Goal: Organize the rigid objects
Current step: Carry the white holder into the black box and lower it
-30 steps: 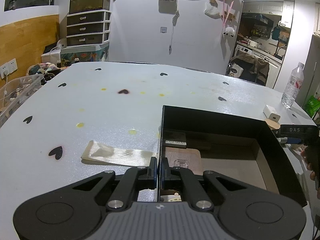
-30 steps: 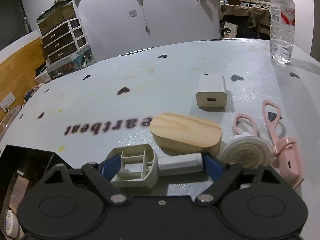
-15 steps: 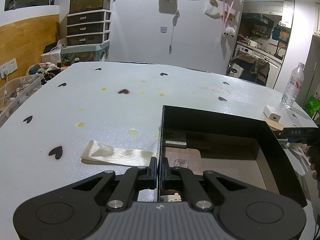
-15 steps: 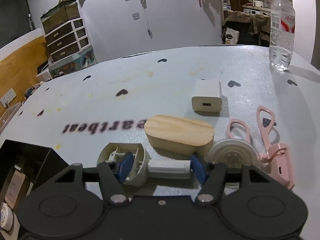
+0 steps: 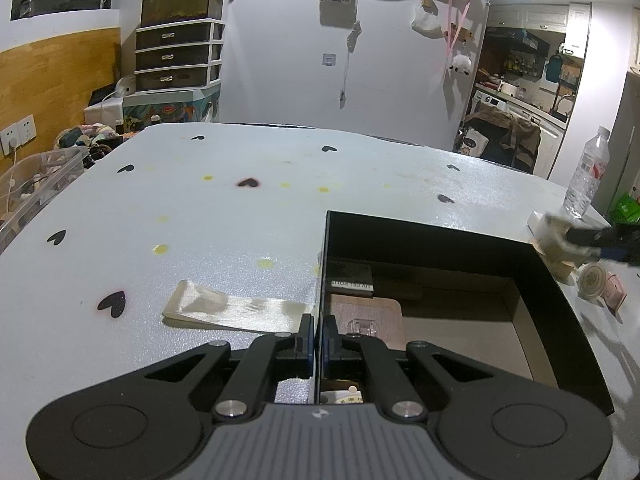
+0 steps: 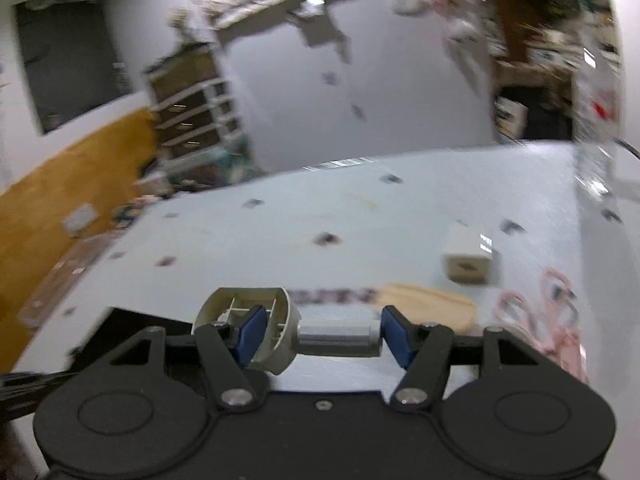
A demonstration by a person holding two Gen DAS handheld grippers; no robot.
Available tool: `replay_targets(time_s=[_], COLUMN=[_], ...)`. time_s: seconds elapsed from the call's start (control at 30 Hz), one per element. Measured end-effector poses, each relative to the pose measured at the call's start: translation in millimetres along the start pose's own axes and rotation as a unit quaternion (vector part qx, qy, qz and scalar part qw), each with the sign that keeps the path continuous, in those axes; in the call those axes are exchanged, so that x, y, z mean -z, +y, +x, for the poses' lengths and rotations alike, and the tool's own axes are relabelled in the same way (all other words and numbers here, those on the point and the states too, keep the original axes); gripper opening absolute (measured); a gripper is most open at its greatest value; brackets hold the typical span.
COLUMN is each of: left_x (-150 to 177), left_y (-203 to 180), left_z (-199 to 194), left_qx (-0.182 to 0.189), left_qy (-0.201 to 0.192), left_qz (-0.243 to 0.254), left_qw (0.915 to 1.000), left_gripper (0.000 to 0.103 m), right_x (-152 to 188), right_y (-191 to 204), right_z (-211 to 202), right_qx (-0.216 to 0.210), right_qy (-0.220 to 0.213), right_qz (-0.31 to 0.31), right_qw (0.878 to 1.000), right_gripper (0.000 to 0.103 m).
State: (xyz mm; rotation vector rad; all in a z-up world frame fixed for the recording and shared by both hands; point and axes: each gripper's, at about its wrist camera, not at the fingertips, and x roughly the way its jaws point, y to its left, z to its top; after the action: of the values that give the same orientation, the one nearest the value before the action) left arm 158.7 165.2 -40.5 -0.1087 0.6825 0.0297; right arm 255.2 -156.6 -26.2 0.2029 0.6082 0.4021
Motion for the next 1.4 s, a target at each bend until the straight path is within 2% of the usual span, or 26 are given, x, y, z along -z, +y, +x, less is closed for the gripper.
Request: replay_targets(time_s=[0.17,0.3,0.43,0.63,0.77,0.9,0.97,1.2,1.4], left_x=[1,1,1,1,1,2,1,1,1], left_y=[1,2,2,2,3,3,3,3,4], left_z=[1,1,0,-1,-1,-1,-1,-1,-2], left_qx=[0.001,0.001,0.002,0.004,0.007,0.009,0.009,0.01,0.012], left_qy=[-0.001,-0.001,-0.002,-0.004,-0.005,-0.006,-0.006,-0.006,-0.006], left_qz=[-0.002,-0.001,-0.002,-0.001,-0.002,-0.002,-0.003,-0.003,-0.004], left_qw=[1.0,1.0,1.0,1.0,1.0,0.9999,0.9999,0.9999,0.9999], left_gripper=[0.004,0.004,0.004,0.004,0.004,0.004,0.004,0.004,0.004], right_x=[-6,-1,9,30,34,27,23,27,29], right_y=[43,81,114,149,159,167,170,169,165], right_z=[-11,-1,14,43,62,71,76,87,84], right_qx=[-0.08,-0.111,-0.136,-0.175,-0.18,-0.201,-0.21,-0.215,-0.211], right_qy=[0.018,0.057,0.105,0.19,0.223,0.238,0.241,0.251,0.249], right_qz=[-0.076,-0.167,-0.254,-0.36,-0.396,-0.413,-0.412,-0.392,-0.374], right_qw=[0.994,0.978,0.952,0.896,0.872,0.856,0.853,0.859,0.868], right_gripper=[0.064,0.064,0.064,0.064,0.064,0.066,0.069,0.074,0.081])
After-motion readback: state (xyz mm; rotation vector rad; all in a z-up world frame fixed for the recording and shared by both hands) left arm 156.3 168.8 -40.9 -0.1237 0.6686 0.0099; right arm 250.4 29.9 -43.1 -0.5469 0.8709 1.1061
